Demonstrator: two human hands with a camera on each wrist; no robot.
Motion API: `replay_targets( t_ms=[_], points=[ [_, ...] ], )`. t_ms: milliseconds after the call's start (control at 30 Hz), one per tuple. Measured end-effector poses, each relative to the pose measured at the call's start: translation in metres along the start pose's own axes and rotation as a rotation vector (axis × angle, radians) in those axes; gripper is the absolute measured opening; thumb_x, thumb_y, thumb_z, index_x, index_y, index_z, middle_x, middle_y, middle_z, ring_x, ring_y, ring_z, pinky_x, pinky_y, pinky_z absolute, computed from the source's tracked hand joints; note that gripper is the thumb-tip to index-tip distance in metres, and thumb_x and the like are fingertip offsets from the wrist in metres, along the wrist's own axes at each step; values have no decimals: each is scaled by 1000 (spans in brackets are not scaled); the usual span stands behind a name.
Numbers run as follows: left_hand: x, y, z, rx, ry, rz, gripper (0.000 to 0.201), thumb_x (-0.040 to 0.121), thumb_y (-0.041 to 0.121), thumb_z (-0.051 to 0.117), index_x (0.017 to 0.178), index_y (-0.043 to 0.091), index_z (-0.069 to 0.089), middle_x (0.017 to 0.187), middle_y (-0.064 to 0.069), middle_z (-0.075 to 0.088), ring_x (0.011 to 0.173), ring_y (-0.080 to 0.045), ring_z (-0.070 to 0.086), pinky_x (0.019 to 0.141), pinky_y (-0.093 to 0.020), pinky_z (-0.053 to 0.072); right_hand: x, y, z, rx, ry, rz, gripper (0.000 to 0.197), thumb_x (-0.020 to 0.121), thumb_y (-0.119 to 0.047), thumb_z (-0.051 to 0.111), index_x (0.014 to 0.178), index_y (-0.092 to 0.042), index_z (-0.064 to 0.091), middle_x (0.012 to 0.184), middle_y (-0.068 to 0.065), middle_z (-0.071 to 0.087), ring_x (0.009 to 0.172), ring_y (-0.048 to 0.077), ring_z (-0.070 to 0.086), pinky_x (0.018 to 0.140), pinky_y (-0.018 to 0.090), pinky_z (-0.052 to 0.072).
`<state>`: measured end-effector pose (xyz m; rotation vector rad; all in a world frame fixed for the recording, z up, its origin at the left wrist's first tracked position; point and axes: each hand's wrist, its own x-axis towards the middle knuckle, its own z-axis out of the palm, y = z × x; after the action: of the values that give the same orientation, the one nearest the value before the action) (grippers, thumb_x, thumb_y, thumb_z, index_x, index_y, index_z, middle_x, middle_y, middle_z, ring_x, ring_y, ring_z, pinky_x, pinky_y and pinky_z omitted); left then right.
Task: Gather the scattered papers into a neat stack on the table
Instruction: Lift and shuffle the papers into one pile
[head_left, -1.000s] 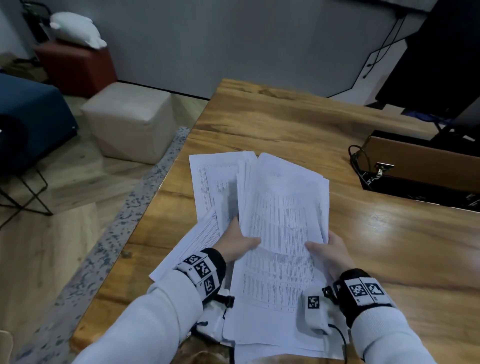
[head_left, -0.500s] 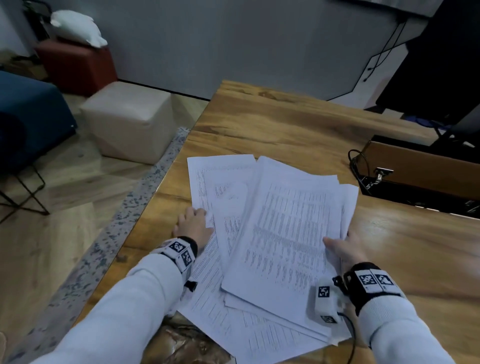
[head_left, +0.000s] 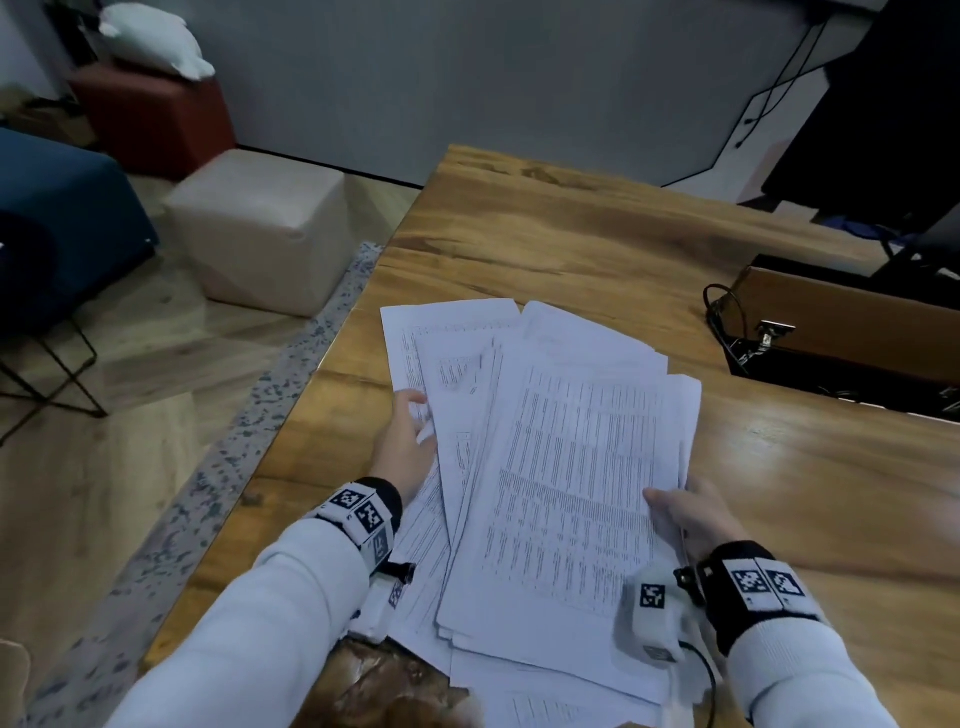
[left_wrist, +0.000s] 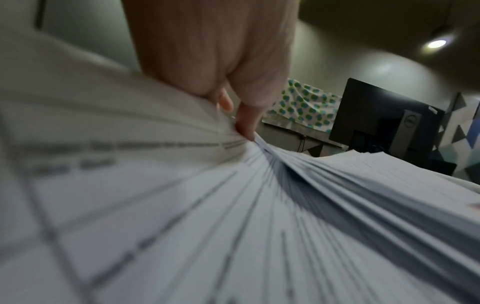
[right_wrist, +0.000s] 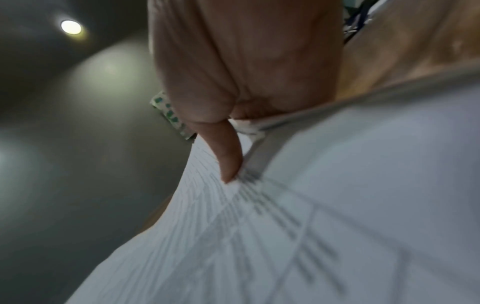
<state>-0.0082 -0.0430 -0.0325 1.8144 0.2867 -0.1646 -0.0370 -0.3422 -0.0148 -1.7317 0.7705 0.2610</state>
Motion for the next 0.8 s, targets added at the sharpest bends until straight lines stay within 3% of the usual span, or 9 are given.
replay_targets(
  t_ms=[33, 100, 233, 333, 467, 567, 667, 733, 800],
  points=[
    [-1, -3, -1, 8, 29, 5, 19, 89, 12, 55, 104, 20, 47, 92, -10, 55, 79, -26, 55, 65, -32, 48, -2, 1, -1, 4, -15, 8, 31, 90, 9, 47, 122, 8, 48, 80, 13, 60, 67, 24, 58, 47, 28, 48],
    [-2, -8, -2, 15, 38, -44, 5, 89, 22, 57, 92, 18, 56, 95, -13, 60, 86, -30, 59, 77, -38, 50, -3, 2, -3, 11, -47, 16, 29, 91, 10, 46, 120, 7, 49, 79, 14, 59, 60, 23, 59, 37, 20, 48],
    [-9, -4, 1, -98, -188, -154, 37, 86, 47, 53, 99, 14, 63, 91, 0, 58, 93, -19, 53, 91, -34, 40, -5, 4, -3, 16, -95, 26, 25, 91, 8, 47, 115, 2, 50, 72, 14, 62, 34, 11, 57, 34, 17, 44],
    [-13, 5, 1, -26, -281, -98, 19, 89, 23, 59, 97, 7, 64, 102, -9, 67, 100, -26, 63, 101, -40, 45, -6, 4, -2, 15, -99, 17, 25, 91, 8, 47, 115, 2, 52, 65, 10, 66, 41, 14, 57, 39, 23, 47],
    [-11, 27, -9, -166, -140, 8, 13, 96, 25, 46, 98, 19, 58, 101, 13, 57, 97, -3, 54, 99, -28, 34, -7, -4, -15, 145, -147, 39, 25, 90, 7, 50, 113, -2, 55, 76, 11, 71, 46, 13, 67, 40, 17, 51],
    [0, 28, -7, -176, -54, 36, 43, 99, 31, 36, 135, 9, 42, 135, -2, 51, 130, -21, 46, 112, -40, 34, -13, -6, -9, 78, -139, -4, 21, 90, 2, 53, 110, -2, 57, 71, 9, 72, 54, 17, 67, 44, 22, 52],
    [-2, 23, 13, -170, -161, -131, 66, 95, 50, 29, 150, 25, 3, 159, -2, 17, 146, -24, 20, 118, -47, 21, -22, -5, 12, -42, -131, -59, 21, 93, -3, 48, 114, -1, 53, 88, 13, 68, 71, 26, 65, 51, 29, 53],
    [-11, 20, 25, -199, -266, -195, 83, 87, 60, 39, 149, 29, -7, 160, 0, 8, 147, -23, 14, 119, -47, 17, -23, -5, 18, -36, -96, -53, 20, 94, -3, 45, 113, -2, 51, 87, 12, 64, 69, 24, 61, 46, 27, 49],
    [-18, 16, 29, -289, -323, -132, 99, 76, 56, 63, 149, 29, 2, 157, 1, 22, 143, -20, 26, 118, -44, 23, -20, -5, 18, 26, -51, -41, 21, 94, 0, 45, 114, -1, 50, 87, 12, 63, 73, 25, 61, 52, 30, 48]
  ],
)
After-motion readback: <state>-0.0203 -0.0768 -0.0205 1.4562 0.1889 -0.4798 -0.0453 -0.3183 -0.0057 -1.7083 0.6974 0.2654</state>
